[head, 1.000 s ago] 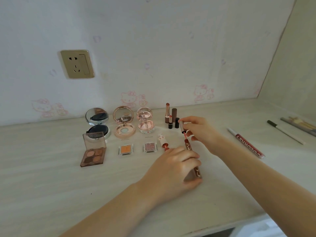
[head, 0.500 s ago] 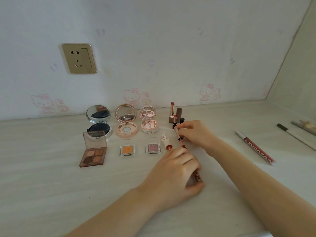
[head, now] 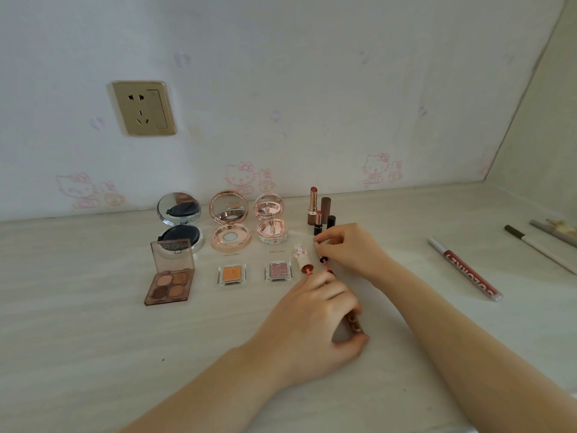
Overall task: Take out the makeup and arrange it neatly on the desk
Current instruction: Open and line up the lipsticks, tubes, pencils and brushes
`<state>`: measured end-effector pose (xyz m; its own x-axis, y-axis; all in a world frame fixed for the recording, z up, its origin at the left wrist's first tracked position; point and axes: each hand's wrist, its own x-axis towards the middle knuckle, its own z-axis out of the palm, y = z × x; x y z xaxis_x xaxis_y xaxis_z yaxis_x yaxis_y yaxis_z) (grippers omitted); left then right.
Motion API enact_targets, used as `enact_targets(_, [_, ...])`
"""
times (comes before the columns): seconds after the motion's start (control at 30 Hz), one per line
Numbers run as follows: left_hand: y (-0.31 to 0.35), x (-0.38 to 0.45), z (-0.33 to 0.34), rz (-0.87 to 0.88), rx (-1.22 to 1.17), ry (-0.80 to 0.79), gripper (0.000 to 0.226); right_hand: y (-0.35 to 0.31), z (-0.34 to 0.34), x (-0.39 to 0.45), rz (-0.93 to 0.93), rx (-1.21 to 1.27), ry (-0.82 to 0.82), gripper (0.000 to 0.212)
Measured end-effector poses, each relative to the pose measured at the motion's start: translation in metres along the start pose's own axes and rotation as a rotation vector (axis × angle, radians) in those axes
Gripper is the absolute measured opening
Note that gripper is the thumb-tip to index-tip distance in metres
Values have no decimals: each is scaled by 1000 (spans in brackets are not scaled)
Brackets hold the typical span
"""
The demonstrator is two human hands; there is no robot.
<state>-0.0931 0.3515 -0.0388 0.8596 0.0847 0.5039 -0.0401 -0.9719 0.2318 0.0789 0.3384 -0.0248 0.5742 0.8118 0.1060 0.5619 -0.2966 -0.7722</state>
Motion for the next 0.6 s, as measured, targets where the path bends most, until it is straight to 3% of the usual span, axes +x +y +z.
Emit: enact_targets(0.6, [0, -2, 1, 1, -32, 20, 27, 2, -4, -1, 24, 1, 42, 25])
